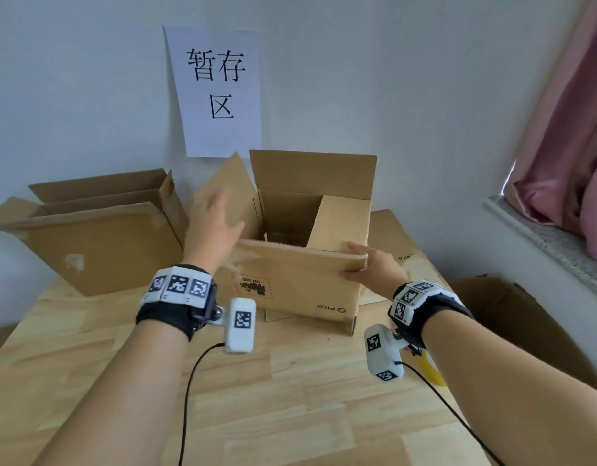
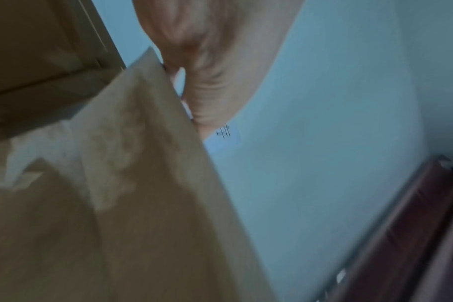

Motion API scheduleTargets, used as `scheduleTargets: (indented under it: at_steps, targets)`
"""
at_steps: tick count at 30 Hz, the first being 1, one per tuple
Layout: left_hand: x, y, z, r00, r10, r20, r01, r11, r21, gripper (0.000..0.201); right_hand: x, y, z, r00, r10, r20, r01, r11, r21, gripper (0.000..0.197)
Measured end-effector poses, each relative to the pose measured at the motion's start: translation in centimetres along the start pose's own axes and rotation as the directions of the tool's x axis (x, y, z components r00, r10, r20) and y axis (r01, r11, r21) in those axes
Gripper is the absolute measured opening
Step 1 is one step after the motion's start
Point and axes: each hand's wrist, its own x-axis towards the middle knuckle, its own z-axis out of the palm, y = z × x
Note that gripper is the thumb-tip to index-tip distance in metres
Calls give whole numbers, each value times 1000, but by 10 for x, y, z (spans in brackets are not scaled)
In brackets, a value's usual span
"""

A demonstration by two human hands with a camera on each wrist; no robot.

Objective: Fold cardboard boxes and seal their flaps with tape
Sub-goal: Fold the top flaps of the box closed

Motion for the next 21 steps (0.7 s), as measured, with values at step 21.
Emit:
scheduleTargets:
  at_steps: [21]
  targets:
    - [-4, 33, 7, 551, -35, 834, -280, 934, 224, 108, -1, 5, -1, 995, -88, 40, 90, 993, -72, 59]
